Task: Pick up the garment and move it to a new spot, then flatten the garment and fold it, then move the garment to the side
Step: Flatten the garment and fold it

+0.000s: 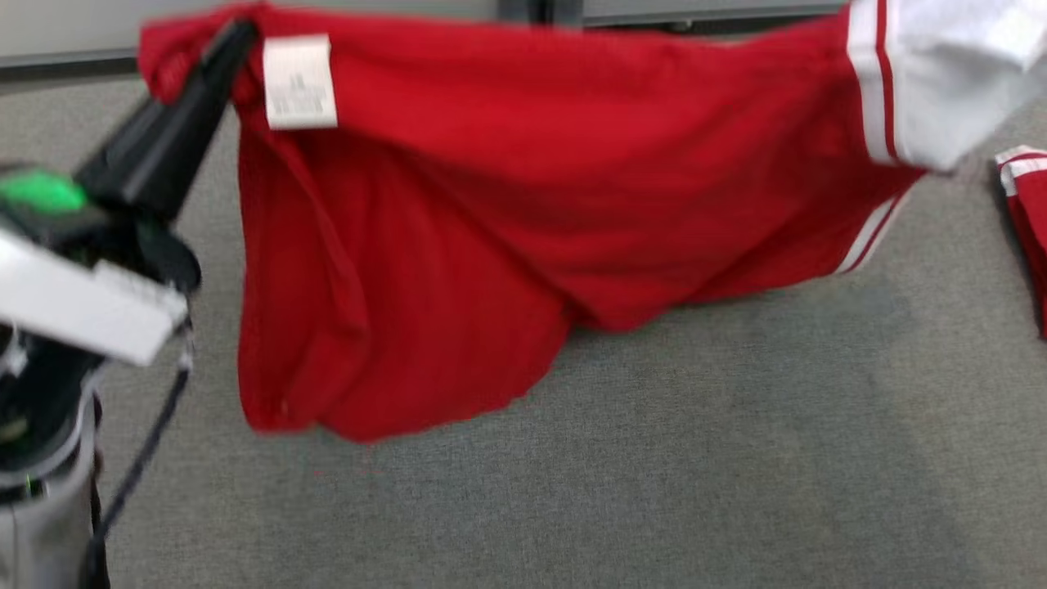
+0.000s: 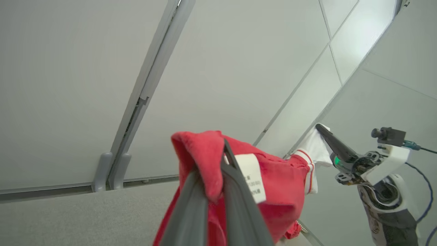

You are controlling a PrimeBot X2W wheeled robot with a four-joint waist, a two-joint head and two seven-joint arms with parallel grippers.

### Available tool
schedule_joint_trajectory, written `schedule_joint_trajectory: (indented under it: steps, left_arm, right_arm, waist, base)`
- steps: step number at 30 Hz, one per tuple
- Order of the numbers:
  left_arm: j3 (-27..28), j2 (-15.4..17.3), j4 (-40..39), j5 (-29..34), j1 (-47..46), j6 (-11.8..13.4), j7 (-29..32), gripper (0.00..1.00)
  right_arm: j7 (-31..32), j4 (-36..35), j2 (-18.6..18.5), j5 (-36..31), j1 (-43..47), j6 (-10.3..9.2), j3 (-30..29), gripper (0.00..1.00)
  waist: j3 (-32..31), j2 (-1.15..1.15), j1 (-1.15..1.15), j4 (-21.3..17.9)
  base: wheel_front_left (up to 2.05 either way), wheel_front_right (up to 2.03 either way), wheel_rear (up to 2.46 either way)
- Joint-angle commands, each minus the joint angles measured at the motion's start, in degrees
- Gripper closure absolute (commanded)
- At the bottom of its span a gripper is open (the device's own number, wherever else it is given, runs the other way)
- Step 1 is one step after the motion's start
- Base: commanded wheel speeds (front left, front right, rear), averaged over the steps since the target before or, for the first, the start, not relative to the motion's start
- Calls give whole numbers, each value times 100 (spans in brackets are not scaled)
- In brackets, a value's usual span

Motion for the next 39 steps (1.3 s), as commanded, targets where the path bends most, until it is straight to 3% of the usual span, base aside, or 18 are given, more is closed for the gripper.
schedule_joint_trajectory:
  steps: [1, 3, 7, 14, 19, 24, 28, 32, 35, 39]
  left_arm:
    - [-30, 29, 256, 83, -385, 45, 47, 100]
    - [-144, -13, 994, 240, -1289, 153, 90, 100]
    - [-347, -101, 2509, 793, -2778, 157, -263, 100]
    - [-319, -290, 4668, 1742, -4511, -435, -2331, 100]
    - [-617, -299, 5659, 2051, -4853, -851, -3264, 100]
    - [-934, -396, 6419, 1870, -4390, -970, -3798, 100]
    - [-1422, -392, 6461, 1613, -3784, -971, -4051, 100]
    - [-2077, -236, 6175, 1070, -2594, -975, -4274, 100]
    - [-2333, -76, 5902, 687, -1746, -961, -4421, 100]
    - [-2500, 68, 5490, 422, -669, -962, -4544, 100]
  right_arm:
    - [28, 214, 111, -165, -343, 0, 51, 100]
    - [93, 880, 421, -528, -1184, 0, 276, 100]
    - [-369, 2264, 1124, -1200, -2624, 0, 406, 100]
    - [-2113, 4213, 2111, -2020, -4298, 0, 254, 100]
    - [-2807, 4890, 2364, -1865, -4600, 1, 573, 100]
    - [-3250, 4857, 2321, -1365, -3974, 1, 1216, 100]
    - [-3519, 4392, 2120, -885, -3119, 1, 1618, 100]
    - [-3702, 3439, 1636, -284, -1453, 1, 1867, 100]
    - [-3746, 2765, 1272, -253, -258, 1, 1878, 100]
    - [-3753, 2058, 1162, -246, 1256, 1, 1534, 100]
  waist:
    - [332, 0, 0, 9]
    - [491, 0, 0, -3]
    - [743, 0, 0, -69]
    - [994, 0, 0, -279]
    - [1332, 0, 0, -406]
    - [1750, 0, 0, -395]
    - [1701, 0, 0, -324]
    - [1432, 0, 0, -222]
    - [1149, 0, 0, -178]
    - [608, 0, 0, -139]
  base:
    - [0, 0, 0]
    - [0, 0, 0]
    - [0, 0, 0]
    - [0, 0, 0]
    - [0, 0, 0]
    - [0, 0, 0]
    - [0, 0, 0]
    - [0, 0, 0]
    - [0, 0, 0]
    - [0, 0, 0]
